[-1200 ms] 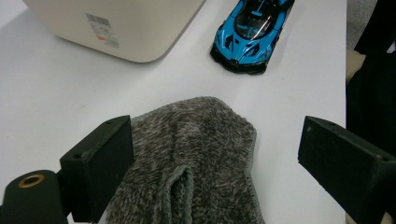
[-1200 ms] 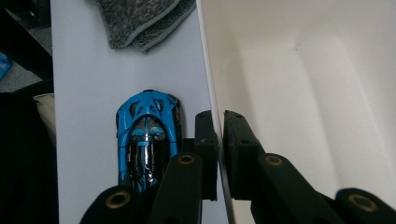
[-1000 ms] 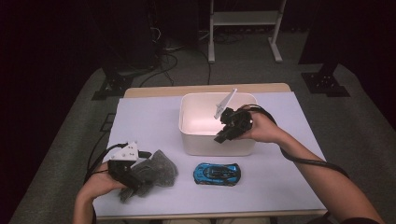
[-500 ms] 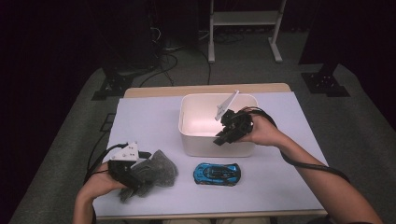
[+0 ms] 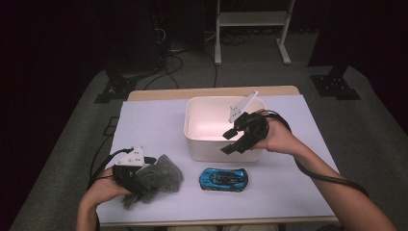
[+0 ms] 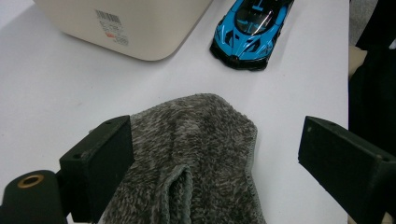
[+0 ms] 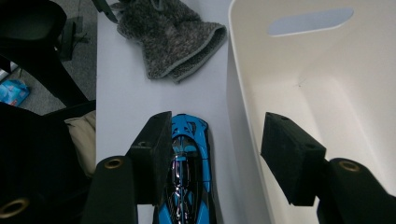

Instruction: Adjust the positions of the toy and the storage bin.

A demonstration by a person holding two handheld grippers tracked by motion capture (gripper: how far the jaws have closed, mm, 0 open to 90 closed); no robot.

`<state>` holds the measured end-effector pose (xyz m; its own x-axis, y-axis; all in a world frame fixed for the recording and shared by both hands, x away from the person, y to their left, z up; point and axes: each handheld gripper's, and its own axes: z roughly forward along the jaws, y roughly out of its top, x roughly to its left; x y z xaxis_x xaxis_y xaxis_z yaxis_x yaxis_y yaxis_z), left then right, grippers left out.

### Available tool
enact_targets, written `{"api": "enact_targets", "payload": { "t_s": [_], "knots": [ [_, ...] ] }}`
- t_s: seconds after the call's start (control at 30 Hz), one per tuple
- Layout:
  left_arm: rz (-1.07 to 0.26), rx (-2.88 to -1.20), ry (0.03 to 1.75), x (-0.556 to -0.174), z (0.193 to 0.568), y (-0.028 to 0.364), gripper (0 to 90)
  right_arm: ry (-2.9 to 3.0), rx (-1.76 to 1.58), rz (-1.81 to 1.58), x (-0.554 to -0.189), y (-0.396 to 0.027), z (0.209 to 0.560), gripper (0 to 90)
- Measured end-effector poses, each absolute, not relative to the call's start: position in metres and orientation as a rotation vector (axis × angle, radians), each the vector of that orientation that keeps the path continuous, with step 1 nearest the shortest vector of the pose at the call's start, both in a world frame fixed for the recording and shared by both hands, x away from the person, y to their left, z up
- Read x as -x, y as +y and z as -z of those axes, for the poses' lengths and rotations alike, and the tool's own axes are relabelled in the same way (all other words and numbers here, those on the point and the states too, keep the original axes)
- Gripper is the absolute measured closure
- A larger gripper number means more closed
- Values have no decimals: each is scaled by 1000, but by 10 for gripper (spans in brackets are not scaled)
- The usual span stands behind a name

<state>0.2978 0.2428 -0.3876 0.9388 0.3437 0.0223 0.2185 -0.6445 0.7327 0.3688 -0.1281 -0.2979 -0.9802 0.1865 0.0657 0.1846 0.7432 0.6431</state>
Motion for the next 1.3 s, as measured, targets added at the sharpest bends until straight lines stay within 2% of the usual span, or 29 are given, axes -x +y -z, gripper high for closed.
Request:
{"api": "enact_targets", "payload": {
  "t_s": [0.27,0.53,0.97,1.3],
  "knots": [
    [-201,-2293,398,-298,387,242,94,2884,-264,-1122,-347,-134,291,353],
    [-198,-2297,397,-297,388,241,92,2899,-210,-1138,-327,-136,307,289],
    [-197,-2307,401,-298,389,241,92,2947,-216,-1091,-319,-130,366,217],
    [-190,-2308,394,-298,390,241,92,2973,-201,-1021,-322,-118,400,203]
  ]
}}
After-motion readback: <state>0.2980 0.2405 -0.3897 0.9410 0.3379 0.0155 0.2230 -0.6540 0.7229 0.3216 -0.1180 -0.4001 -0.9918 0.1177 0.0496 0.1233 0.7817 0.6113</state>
